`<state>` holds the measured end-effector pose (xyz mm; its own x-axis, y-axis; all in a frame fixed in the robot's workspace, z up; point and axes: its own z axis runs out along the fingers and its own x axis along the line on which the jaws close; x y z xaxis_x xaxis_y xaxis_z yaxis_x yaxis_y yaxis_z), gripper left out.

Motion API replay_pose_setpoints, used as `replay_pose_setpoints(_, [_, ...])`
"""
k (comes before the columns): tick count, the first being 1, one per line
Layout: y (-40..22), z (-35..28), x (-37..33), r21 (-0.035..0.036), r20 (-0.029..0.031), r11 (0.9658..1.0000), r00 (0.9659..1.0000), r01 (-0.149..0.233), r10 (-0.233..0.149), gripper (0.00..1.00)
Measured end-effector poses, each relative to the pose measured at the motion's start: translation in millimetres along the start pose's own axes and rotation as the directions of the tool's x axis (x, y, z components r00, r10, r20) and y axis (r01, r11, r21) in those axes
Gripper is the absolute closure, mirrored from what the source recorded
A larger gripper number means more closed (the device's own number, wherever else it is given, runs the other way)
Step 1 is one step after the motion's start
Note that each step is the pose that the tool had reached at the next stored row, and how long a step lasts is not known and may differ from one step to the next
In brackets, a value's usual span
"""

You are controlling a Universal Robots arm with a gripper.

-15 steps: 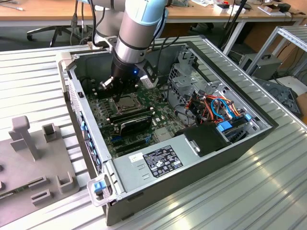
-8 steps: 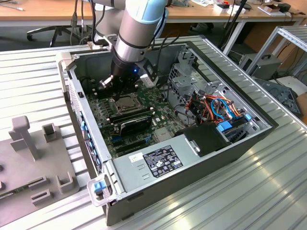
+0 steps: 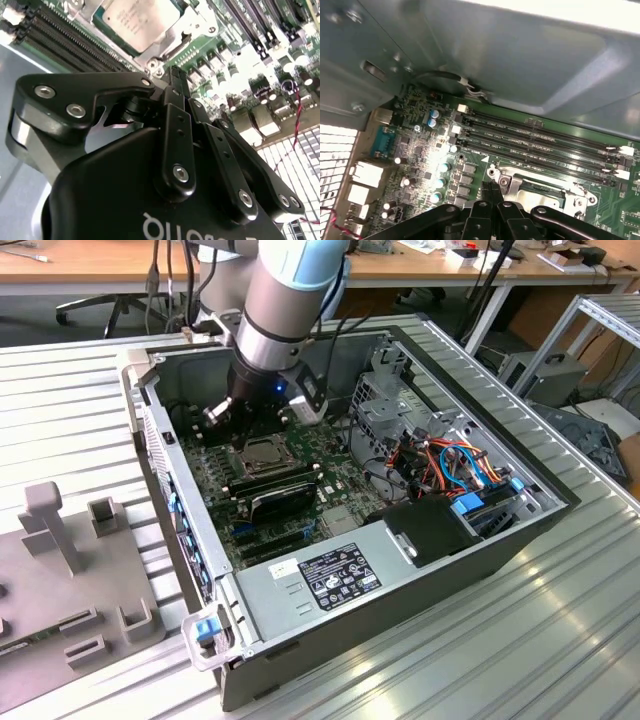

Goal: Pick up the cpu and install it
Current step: 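Close the cpu cover, then install the first cpu locking lever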

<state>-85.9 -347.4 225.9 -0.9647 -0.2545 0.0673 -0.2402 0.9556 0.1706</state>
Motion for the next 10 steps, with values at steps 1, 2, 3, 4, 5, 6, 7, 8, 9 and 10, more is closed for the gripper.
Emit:
replay_pose_setpoints(1, [0.4,-2.1,0.3,-0.0021,0.0006,1.0000,1.0000,0.000,0.000,0.89])
replay_pose_setpoints(2, [0.8,-4.3,0.6,-0.0029,0.0008,1.0000,1.0000,0.000,0.000,0.89])
replay_pose_setpoints(3, [1.5,-7.4,1.1,-0.0040,0.0011,1.0000,1.0000,0.000,0.000,0.89])
replay_pose_setpoints(4, [2.3,-10.7,2.2,-0.0049,0.0016,1.0000,1.0000,0.000,0.000,0.89])
replay_pose_setpoints(5, [2.7,-12.4,2.9,-0.0056,0.0019,1.0000,1.0000,0.001,-0.001,0.89])
replay_pose_setpoints(6, [2.8,-13.0,2.9,-0.0056,0.0018,1.0000,1.0000,0.001,-0.001,0.89])
replay_pose_setpoints(7, [2.8,-13.0,2.9,-0.0058,0.0020,1.0000,1.0000,0.001,-0.001,0.89])
replay_pose_setpoints(8, [2.9,-13.0,3.0,-0.0059,0.0020,1.0000,1.0000,0.001,-0.001,0.89])
replay_pose_setpoints(9, [2.9,-13.0,3.0,-0.0058,0.0020,1.0000,1.0000,0.001,-0.001,0.89])
replay_pose_setpoints(10, [2.9,-13.1,3.0,-0.0058,0.0018,1.0000,1.0000,0.001,-0.001,0.89])
